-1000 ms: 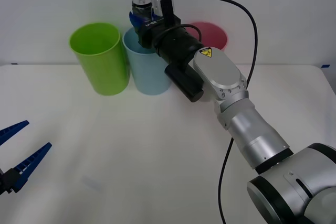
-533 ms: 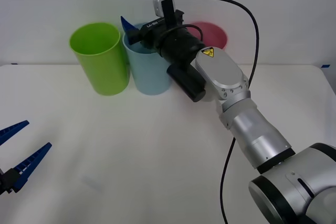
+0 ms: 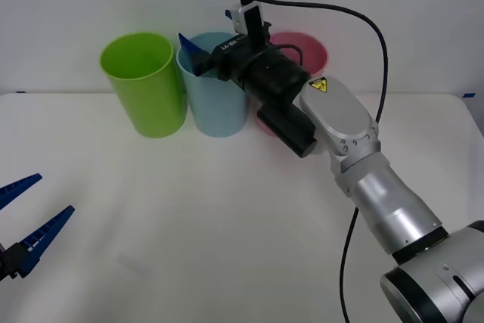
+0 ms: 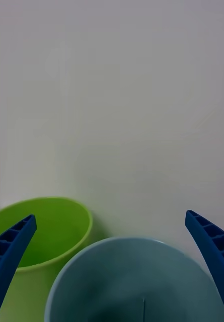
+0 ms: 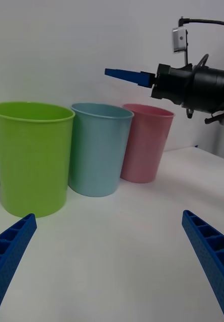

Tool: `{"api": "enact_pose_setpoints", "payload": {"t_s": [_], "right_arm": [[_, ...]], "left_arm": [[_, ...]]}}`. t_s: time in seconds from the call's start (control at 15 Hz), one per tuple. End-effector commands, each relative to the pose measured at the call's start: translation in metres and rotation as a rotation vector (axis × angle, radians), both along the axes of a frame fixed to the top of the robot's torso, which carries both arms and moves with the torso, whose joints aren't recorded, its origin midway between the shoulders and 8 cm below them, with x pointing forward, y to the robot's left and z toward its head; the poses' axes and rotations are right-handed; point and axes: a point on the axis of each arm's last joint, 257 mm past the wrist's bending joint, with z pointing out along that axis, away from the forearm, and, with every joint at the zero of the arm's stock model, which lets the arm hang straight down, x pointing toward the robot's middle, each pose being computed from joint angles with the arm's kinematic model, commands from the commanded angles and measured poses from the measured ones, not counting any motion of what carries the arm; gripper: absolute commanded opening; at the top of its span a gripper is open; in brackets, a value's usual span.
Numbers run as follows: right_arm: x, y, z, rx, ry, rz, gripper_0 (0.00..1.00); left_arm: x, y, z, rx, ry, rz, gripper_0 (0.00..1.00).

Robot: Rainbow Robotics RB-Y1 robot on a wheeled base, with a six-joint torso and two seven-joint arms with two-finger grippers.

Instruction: Grasp the object on the table and drop it into the matching bin: aluminum can to the light blue bin, PET bottle to the pink bin.

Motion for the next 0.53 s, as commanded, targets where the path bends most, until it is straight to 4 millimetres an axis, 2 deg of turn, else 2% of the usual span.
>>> {"api": "enact_pose_setpoints", "payload": {"t_s": [0.07, 0.53], "right_arm": [[-0.022, -0.007, -0.005, -0.013, -0.017, 0.038, 1.0], [-0.084, -0.041, -0.04, -0.063, -0.016, 0.126, 1.0]], "left_arm": [[0.0, 0.0, 0.0, 0.0, 0.0, 0.0, 1.0], [0.0, 0.0, 0.0, 0.0, 0.0, 0.0, 1.0]]}}
